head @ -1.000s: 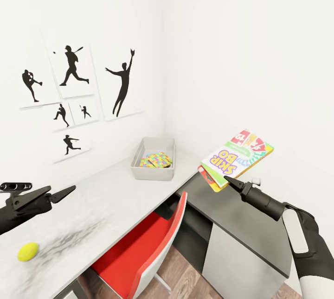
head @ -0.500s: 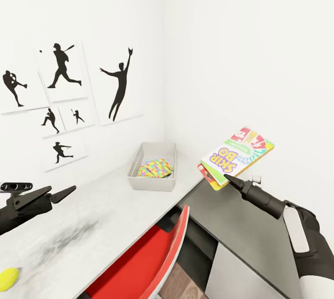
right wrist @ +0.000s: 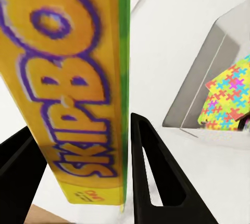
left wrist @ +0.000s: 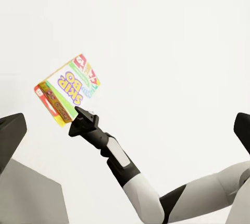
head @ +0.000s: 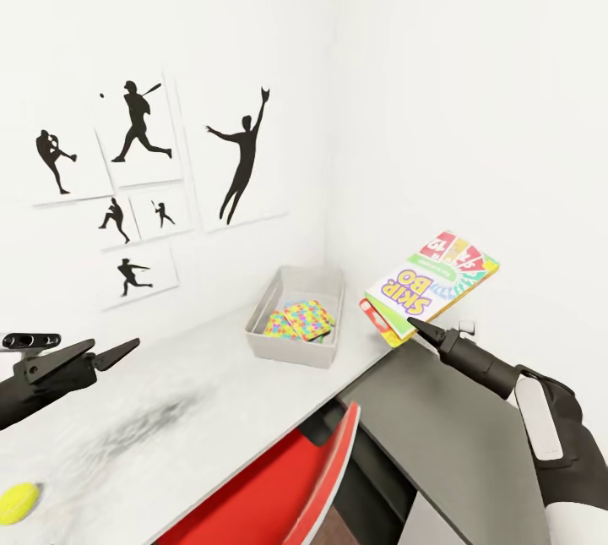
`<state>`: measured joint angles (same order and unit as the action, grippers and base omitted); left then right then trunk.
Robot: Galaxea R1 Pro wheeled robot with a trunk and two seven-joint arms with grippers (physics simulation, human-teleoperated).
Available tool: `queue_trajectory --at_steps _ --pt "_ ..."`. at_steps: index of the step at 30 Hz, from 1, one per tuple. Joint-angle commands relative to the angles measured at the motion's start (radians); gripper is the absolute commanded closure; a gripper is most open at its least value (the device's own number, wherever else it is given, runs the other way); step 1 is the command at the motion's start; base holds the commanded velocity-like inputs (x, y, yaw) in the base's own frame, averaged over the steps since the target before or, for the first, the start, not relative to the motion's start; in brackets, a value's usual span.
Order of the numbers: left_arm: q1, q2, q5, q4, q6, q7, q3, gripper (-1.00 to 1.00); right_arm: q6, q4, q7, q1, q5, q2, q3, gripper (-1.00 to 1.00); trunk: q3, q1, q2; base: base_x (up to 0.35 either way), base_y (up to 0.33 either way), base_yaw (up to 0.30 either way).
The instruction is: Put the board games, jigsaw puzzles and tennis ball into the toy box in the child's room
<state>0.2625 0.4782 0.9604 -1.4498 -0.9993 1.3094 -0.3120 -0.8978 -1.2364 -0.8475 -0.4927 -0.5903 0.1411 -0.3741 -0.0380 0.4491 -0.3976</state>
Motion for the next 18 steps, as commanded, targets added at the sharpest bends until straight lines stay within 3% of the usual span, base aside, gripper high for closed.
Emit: queue_trajectory --at_steps 1,6,18 --pt "0.001 0.000 0.003 0.000 -0.008 0.001 0.001 -1.00 -0.006 -0.001 -0.004 -0.001 -0.005 0.000 -0.001 1.00 -0.002 0.001 -0.002 0.147 0.021 0.283" --pt "0.001 -0.001 0.003 0.000 -0.008 0.001 0.001 -1.00 -0.004 0.000 -0.005 -0.001 -0.005 0.000 -0.002 1.00 -0.002 0.001 -0.002 0.155 0.109 0.194" --pt "0.001 -0.001 0.003 0.000 -0.008 0.002 0.001 -1.00 -0.004 -0.001 -0.005 -0.001 -0.005 0.001 -0.002 1.00 -0.002 0.001 -0.002 0.206 -0.020 0.011"
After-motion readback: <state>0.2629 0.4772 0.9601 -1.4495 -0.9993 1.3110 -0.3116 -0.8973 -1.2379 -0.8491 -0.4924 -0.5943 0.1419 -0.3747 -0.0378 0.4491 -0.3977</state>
